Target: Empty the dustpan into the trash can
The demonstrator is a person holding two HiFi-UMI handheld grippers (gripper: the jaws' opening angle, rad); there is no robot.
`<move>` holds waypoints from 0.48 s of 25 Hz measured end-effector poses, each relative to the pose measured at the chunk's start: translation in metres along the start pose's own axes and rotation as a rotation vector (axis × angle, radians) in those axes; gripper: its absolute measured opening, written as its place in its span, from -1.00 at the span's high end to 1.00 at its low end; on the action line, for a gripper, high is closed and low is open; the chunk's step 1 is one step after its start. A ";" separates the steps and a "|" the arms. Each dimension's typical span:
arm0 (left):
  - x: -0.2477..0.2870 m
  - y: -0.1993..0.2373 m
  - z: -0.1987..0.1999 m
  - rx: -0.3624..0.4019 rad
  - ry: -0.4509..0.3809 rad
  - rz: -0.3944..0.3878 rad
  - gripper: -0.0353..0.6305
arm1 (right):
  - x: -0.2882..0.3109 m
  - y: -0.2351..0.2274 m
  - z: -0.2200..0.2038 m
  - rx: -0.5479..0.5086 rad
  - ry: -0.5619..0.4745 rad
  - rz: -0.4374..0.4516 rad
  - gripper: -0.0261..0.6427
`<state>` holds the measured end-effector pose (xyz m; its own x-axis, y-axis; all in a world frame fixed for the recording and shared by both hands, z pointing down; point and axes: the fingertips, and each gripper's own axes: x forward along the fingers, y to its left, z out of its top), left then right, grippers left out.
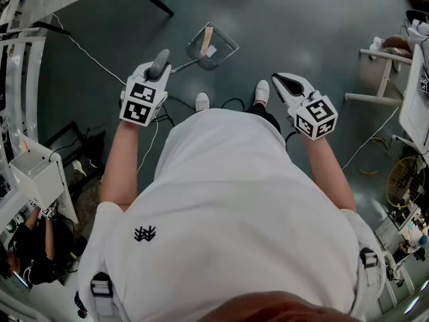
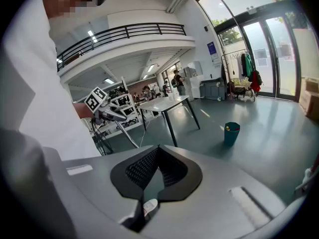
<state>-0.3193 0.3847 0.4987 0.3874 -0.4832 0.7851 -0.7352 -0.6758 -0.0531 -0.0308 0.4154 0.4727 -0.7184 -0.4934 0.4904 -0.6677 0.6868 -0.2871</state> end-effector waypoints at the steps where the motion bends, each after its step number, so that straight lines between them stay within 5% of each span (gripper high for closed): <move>1: -0.004 0.002 -0.003 0.016 0.001 -0.022 0.71 | 0.009 0.012 0.001 0.018 -0.013 -0.012 0.92; 8: -0.016 0.026 -0.023 0.128 0.004 -0.094 0.71 | 0.052 0.085 0.016 0.078 -0.059 -0.053 0.92; 12: -0.007 0.043 -0.026 0.134 0.023 -0.098 0.71 | 0.053 0.085 0.020 0.089 -0.049 -0.080 0.92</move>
<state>-0.3680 0.3733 0.5073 0.4394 -0.3993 0.8047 -0.6129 -0.7881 -0.0564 -0.1293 0.4369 0.4581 -0.6691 -0.5719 0.4746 -0.7367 0.5948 -0.3218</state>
